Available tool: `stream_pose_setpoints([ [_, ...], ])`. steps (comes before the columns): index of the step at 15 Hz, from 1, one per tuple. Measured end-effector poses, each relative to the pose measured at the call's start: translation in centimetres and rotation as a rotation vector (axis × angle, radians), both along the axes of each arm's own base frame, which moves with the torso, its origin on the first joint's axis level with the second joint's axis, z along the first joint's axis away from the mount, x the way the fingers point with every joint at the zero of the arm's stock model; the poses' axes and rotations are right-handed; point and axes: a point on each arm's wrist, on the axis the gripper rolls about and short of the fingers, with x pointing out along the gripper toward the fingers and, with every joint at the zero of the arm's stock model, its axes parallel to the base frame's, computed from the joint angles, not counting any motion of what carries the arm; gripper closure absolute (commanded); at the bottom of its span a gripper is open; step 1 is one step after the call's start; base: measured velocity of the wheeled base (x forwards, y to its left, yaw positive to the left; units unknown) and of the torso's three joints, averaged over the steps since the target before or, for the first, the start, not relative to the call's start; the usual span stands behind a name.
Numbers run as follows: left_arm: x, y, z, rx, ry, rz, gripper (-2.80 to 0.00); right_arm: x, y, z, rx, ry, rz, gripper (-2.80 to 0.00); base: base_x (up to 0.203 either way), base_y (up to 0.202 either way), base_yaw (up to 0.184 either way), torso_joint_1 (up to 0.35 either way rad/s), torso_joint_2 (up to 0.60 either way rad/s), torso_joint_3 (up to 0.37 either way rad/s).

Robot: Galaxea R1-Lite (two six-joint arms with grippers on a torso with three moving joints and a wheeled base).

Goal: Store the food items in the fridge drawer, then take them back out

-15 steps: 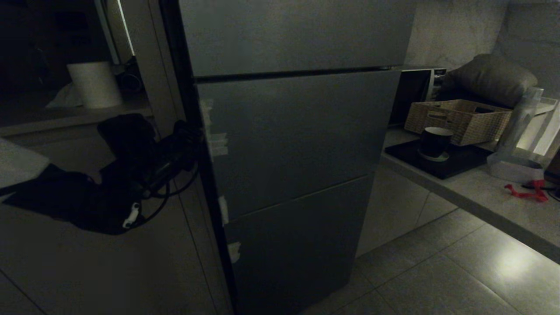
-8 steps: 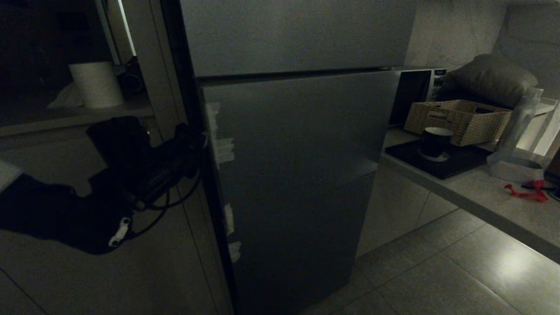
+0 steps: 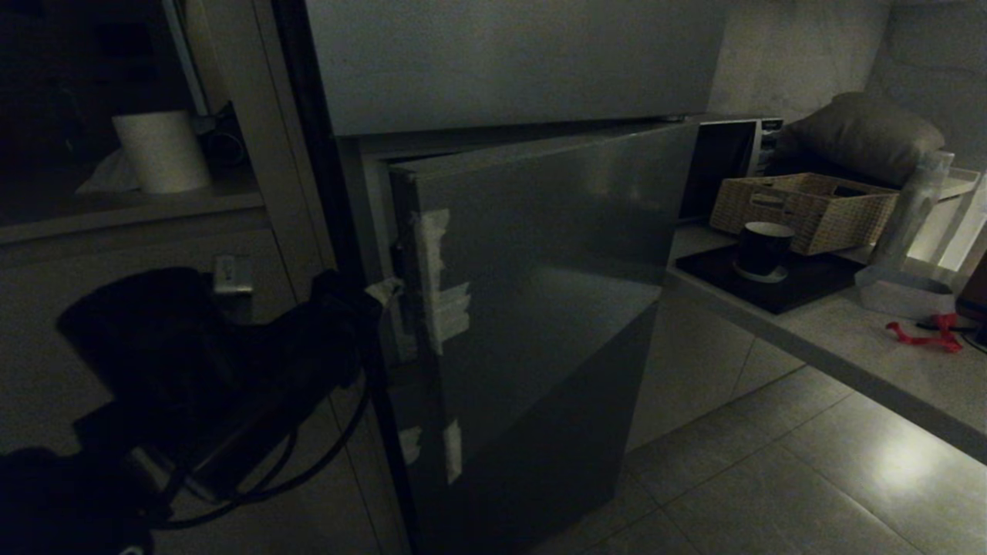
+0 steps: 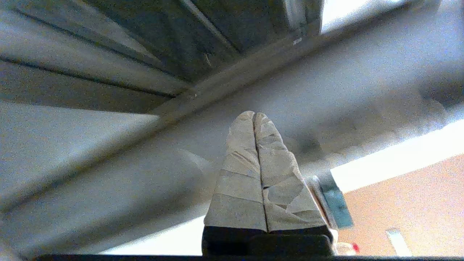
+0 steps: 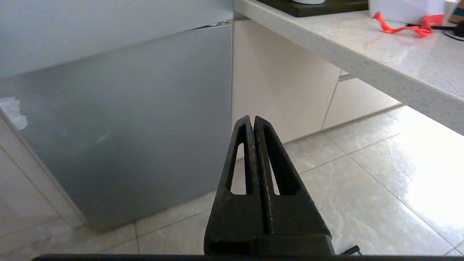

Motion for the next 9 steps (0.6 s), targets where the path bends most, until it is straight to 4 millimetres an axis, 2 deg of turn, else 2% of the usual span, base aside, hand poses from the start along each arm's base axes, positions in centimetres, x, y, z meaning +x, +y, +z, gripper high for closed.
stream_pose_setpoints([
  [5,-5.5,3.7,2.7,0.002,-0.095,0.037,0.0,0.0,0.0,0.0,0.001,0.0,-0.002,0.0,0.0,0.0,0.0,0.0,0.0,0.0],
  [7,-8.2,5.5,3.6,0.09,-0.13,0.052,0.0,0.0,0.0,0.0,-0.001,0.0,-0.002,0.0,0.0,0.0,0.0,0.0,0.0,0.0],
  [9,-10.9,7.3,3.8,0.251,-0.153,0.071,0.0,0.0,0.0,0.0,-0.001,0.0,-0.001,0.0,0.0,0.0,0.0,0.0,0.0,0.0],
])
